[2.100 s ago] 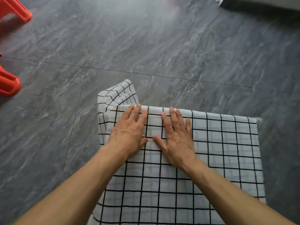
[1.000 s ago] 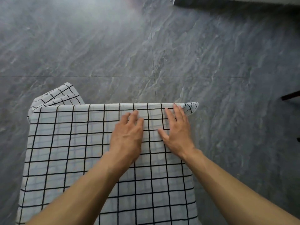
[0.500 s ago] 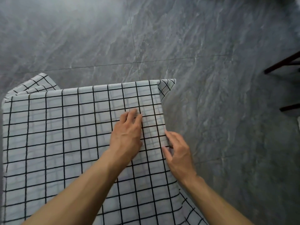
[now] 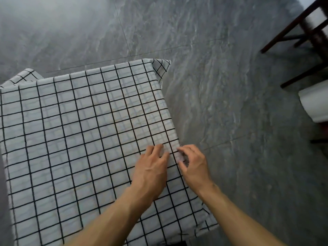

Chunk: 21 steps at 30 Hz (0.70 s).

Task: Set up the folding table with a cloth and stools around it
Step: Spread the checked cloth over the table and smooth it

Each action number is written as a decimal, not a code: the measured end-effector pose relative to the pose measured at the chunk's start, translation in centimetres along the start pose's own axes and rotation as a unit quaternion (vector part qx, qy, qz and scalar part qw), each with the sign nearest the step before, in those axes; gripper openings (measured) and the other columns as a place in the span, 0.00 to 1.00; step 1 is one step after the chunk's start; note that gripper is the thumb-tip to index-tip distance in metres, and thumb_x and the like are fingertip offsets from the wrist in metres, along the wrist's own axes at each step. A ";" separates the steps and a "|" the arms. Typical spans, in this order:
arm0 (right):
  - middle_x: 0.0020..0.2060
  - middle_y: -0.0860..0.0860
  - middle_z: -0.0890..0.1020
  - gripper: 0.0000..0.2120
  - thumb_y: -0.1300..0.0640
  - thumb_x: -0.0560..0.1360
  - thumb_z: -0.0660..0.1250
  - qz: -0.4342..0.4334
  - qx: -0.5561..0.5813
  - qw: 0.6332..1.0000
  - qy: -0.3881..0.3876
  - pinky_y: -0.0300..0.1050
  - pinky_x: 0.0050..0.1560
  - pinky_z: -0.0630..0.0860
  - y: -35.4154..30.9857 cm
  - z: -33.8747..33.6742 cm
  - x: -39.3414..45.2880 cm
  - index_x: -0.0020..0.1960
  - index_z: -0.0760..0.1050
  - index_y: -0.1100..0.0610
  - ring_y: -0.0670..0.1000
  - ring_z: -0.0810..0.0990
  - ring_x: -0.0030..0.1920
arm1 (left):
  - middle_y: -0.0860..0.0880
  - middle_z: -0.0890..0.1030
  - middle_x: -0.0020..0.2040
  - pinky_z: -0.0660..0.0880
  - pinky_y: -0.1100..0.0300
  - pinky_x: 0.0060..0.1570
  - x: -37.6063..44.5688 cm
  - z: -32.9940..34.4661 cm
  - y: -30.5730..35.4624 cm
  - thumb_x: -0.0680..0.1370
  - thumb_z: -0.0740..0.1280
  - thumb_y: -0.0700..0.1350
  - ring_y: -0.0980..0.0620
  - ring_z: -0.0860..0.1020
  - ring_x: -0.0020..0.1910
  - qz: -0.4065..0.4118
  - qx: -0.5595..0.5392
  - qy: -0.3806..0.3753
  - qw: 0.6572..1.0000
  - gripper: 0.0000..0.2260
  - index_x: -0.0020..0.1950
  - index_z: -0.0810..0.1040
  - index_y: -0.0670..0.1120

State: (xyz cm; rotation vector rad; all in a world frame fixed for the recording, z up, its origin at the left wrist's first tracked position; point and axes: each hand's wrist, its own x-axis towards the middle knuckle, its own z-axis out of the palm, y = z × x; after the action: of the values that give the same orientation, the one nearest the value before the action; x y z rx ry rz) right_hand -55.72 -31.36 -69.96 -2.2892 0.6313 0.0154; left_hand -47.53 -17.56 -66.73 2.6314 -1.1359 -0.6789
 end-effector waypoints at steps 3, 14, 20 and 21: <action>0.55 0.45 0.76 0.17 0.65 0.73 0.68 0.017 0.013 1.000 -0.001 0.42 0.52 0.79 0.9 -0.1 -3.1 0.61 0.78 0.56 0.43 0.77 0.52 | 0.48 0.62 0.72 0.70 0.53 0.62 -1.8 1.0 1.1 0.74 0.67 0.46 0.46 0.62 0.68 0.015 0.010 -0.010 1.000 0.22 0.68 0.69 0.49; 0.58 0.44 0.77 0.25 0.57 0.73 0.72 0.051 0.012 0.996 -0.070 0.38 0.60 0.75 5.3 -1.8 -13.0 0.68 0.72 0.51 0.40 0.76 0.56 | 0.48 0.59 0.75 0.67 0.53 0.66 -8.9 5.3 6.9 0.76 0.66 0.46 0.46 0.59 0.72 0.025 0.008 -0.030 0.999 0.23 0.70 0.68 0.49; 0.62 0.48 0.76 0.27 0.48 0.72 0.74 0.028 -0.064 0.991 -0.115 0.41 0.68 0.66 10.0 -2.6 -17.3 0.68 0.73 0.53 0.47 0.72 0.64 | 0.48 0.60 0.74 0.67 0.50 0.64 -10.7 7.7 9.6 0.76 0.66 0.48 0.45 0.59 0.72 -0.007 0.025 -0.018 0.999 0.23 0.71 0.66 0.51; 0.65 0.48 0.75 0.28 0.48 0.72 0.73 0.032 -0.075 0.989 -0.123 0.42 0.71 0.63 10.7 -2.8 -17.8 0.69 0.72 0.53 0.47 0.69 0.67 | 0.48 0.60 0.73 0.69 0.50 0.62 -10.6 7.9 9.9 0.76 0.66 0.48 0.45 0.60 0.71 -0.019 0.029 -0.014 0.999 0.23 0.70 0.66 0.51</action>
State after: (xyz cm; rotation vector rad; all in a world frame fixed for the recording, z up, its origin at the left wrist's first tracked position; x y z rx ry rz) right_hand -76.57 -31.90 -71.60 -2.3597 0.5897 0.3823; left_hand -64.05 -16.67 -66.66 2.7069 -1.1336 -0.7014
